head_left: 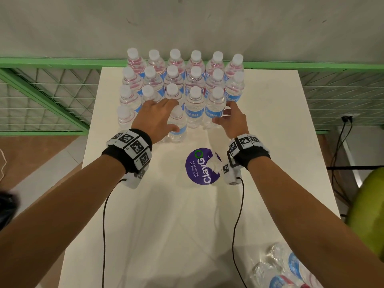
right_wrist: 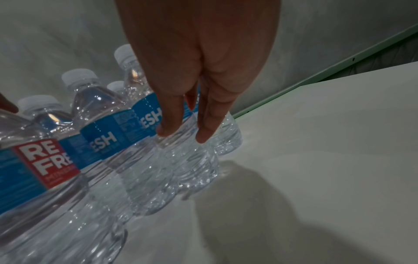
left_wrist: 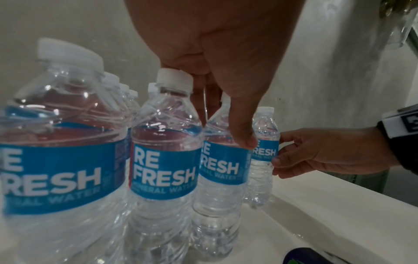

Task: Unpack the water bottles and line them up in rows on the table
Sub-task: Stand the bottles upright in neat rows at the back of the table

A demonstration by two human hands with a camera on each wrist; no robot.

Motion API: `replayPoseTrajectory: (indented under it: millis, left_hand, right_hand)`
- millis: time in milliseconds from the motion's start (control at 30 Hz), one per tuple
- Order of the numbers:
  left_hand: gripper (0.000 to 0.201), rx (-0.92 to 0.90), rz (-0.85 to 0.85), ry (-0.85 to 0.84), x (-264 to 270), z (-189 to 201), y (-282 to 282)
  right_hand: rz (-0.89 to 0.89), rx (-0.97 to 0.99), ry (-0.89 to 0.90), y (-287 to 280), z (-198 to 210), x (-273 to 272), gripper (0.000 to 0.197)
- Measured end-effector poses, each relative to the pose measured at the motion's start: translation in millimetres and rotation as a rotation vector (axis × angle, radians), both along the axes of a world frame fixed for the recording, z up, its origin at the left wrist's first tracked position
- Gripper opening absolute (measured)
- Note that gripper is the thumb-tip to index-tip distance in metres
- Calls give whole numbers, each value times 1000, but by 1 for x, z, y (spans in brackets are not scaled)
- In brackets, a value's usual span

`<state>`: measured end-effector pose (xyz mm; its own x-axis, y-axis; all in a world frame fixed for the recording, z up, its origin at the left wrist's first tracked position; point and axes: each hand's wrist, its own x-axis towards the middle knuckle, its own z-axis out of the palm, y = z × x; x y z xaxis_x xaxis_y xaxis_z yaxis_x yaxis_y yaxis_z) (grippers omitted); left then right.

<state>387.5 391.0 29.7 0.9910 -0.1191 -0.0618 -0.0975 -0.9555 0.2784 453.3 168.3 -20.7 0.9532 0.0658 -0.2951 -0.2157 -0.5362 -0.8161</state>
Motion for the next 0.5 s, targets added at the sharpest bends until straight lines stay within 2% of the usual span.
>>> replayPoseTrajectory:
  millis: [100,200,333,500]
  left_hand:
    - [67,-61,-3,35,0,0,3]
    - [71,-179,-10,93,1,4,10]
    - [57,-274,0,100,2,6,20]
    - [41,-294,19,99,2,9,22]
  right_hand:
    - [-29,-50,91,0,0,-6,67]
    - [161,-206,232,9,-4,-22,60]
    - [359,-55,177,43,0,-43,52]
    - [254,13,109,72,4,-47,59]
